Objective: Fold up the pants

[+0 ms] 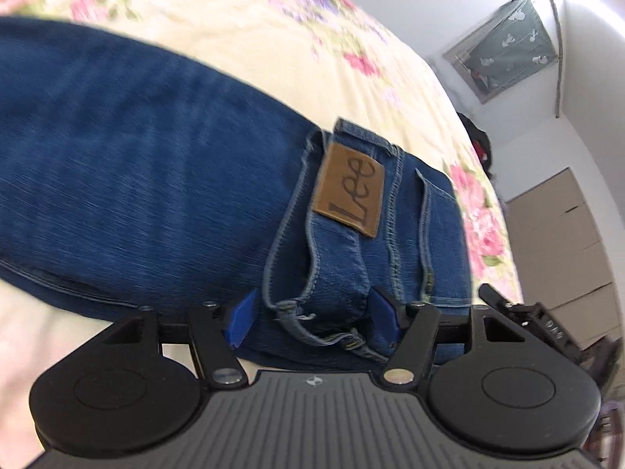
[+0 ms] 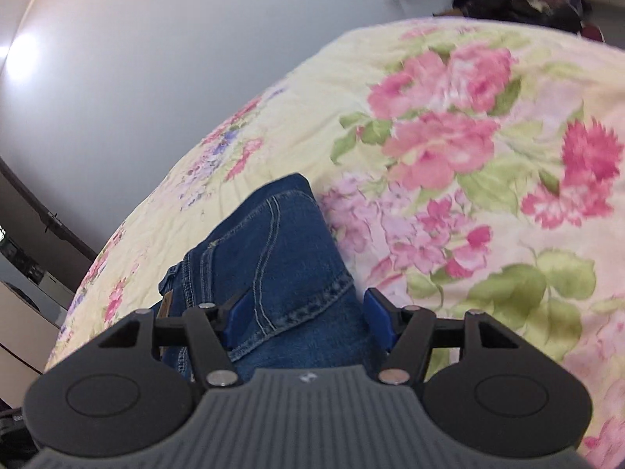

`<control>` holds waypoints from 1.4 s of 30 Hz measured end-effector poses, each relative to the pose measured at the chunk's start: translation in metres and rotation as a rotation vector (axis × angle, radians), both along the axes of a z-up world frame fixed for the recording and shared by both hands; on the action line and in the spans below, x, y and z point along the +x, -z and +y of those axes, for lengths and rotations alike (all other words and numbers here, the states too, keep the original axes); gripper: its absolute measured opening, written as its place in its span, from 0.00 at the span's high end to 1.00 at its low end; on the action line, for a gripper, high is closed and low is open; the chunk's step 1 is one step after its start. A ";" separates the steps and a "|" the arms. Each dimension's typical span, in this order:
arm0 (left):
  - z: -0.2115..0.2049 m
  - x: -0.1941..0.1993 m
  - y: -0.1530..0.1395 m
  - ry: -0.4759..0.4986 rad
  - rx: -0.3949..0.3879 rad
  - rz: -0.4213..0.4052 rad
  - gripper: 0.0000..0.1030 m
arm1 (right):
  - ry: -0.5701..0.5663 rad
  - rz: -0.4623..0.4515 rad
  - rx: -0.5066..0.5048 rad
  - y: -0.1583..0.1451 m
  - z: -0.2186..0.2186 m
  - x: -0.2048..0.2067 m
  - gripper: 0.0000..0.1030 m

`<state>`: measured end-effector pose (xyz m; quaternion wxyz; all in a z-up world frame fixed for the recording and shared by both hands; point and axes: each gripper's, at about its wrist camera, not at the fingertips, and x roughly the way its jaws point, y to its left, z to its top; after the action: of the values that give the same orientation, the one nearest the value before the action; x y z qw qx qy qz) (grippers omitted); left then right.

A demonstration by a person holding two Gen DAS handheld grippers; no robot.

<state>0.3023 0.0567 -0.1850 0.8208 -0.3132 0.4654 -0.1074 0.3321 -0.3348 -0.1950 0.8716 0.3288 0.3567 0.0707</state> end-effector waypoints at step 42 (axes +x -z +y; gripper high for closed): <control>0.019 -0.006 0.033 -0.133 -0.219 0.089 0.26 | -0.070 0.027 -0.050 0.005 0.014 0.011 0.38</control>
<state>0.2958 0.0757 -0.2180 0.7656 -0.4356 0.4649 -0.0888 0.3430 -0.3205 -0.2003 0.8716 0.2955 0.3813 0.0877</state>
